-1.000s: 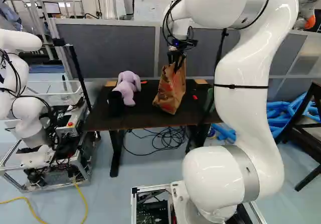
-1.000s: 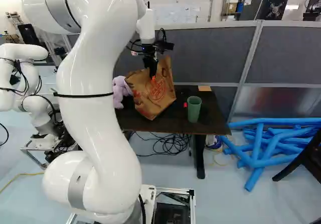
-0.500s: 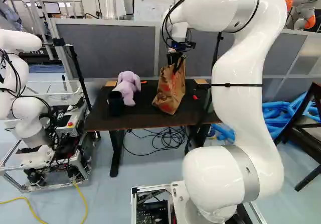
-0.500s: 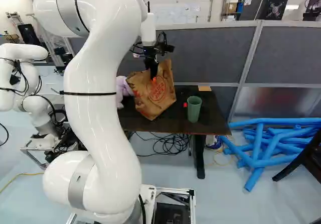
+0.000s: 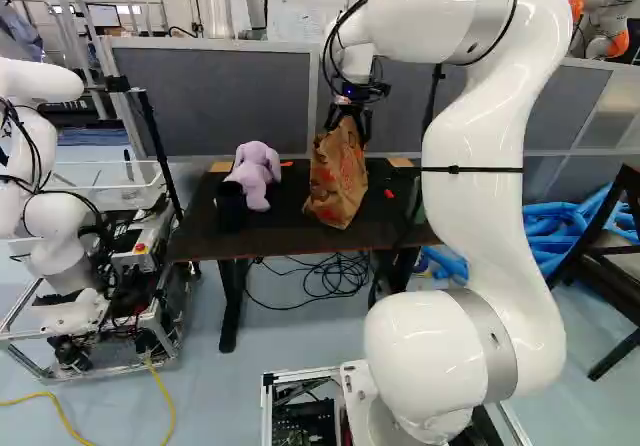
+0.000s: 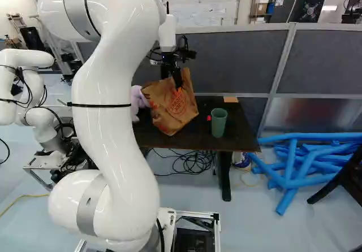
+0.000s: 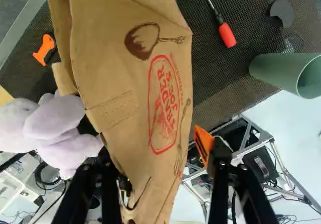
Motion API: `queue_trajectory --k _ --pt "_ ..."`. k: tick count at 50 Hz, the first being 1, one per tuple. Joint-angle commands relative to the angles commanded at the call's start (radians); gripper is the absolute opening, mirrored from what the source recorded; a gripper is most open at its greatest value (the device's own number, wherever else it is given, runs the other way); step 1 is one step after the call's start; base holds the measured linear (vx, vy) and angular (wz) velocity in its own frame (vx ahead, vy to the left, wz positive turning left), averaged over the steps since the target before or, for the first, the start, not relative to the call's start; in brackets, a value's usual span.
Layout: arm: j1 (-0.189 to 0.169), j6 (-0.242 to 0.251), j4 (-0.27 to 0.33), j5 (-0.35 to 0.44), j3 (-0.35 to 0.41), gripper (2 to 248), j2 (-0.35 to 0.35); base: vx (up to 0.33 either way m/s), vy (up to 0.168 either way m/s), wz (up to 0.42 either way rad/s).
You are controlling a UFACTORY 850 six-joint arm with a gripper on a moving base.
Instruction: Pick up the bag on the ground and place it on the table
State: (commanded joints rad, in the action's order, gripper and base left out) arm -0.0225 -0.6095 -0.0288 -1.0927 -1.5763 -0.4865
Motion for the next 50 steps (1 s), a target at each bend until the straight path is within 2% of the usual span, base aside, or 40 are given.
queue_trajectory --k 4,5,10,11,23,50 --pt "0.000 0.000 0.000 0.000 0.000 176 0.000 0.000 0.000 0.000" --pt "0.000 0.000 0.000 0.000 0.000 213 0.000 0.000 0.000 0.000" --pt "0.000 0.000 0.000 0.000 0.000 213 0.000 0.000 0.000 0.000" --pt "0.000 0.000 0.000 0.000 0.000 245 0.000 0.000 0.000 0.000" --pt "0.000 0.000 0.000 0.000 0.000 247 0.005 0.000 0.000 0.000" --pt "0.000 0.000 0.000 -0.025 0.004 247 0.071 0.000 0.000 0.000"
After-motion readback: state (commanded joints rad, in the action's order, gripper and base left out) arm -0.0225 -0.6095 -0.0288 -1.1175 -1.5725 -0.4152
